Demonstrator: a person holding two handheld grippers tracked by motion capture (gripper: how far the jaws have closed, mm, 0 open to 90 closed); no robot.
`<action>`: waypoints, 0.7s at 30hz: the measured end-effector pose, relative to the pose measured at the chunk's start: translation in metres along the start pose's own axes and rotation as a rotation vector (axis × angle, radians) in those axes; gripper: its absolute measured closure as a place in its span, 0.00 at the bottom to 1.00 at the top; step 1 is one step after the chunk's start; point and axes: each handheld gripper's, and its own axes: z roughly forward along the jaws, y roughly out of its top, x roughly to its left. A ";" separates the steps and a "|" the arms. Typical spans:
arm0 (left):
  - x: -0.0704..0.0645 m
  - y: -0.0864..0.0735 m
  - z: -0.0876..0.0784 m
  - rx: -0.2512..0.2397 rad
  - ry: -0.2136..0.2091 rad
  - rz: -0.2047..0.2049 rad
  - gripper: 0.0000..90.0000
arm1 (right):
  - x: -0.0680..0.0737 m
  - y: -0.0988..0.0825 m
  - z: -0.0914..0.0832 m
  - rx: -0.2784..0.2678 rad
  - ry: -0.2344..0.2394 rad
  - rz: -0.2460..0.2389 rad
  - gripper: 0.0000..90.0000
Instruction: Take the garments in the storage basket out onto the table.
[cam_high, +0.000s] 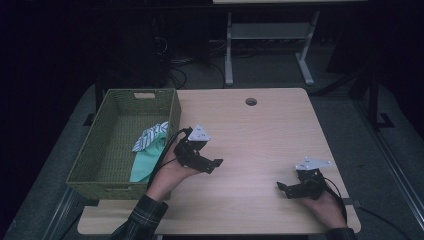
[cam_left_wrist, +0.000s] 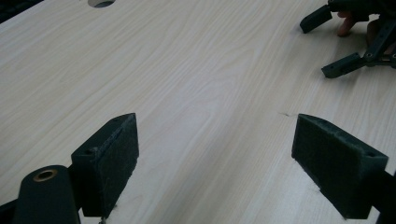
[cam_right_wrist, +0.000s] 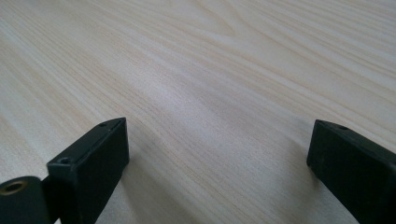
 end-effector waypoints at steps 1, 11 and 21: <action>0.003 0.000 -0.002 0.001 -0.013 -0.012 0.16 | 0.000 0.000 0.000 -0.001 -0.001 0.000 0.06; 0.016 0.002 -0.016 -0.012 -0.026 -0.023 0.16 | 0.000 -0.001 -0.001 -0.001 -0.007 -0.001 0.06; 0.023 0.005 -0.026 -0.019 -0.047 -0.001 0.15 | 0.000 -0.001 -0.001 -0.001 -0.007 0.000 0.06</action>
